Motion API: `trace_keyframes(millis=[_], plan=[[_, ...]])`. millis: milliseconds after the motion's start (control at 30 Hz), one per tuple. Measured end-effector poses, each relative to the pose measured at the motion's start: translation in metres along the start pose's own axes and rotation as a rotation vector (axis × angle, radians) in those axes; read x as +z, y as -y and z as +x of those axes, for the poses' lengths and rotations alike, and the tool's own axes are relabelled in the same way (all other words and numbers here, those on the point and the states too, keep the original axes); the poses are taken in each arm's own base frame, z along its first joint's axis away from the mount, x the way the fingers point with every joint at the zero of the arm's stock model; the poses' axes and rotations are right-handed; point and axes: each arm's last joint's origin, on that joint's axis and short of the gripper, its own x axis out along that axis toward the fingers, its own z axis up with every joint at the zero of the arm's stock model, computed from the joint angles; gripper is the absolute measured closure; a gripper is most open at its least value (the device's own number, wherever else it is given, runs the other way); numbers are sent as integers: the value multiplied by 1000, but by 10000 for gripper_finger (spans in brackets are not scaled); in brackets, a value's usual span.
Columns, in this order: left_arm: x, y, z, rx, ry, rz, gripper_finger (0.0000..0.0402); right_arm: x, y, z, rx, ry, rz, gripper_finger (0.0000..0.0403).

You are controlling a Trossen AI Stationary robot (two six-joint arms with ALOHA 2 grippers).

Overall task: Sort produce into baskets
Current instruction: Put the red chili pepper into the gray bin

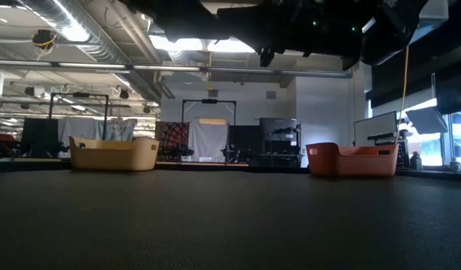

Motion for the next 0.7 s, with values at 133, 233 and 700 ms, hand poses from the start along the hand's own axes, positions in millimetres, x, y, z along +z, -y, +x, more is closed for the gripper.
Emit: trace_keyframes(millis=[133,233,700], plan=[[0,0,0,-1,-2,4,320,0,0,0,-5,-4,-1,374],[0,0,0,-1,-4,6,320,-1,0,0,-6,-6,-5,395],[-1,-1,0,10,-6,7,271,-2,1,0,-16,-20,-7,399]])
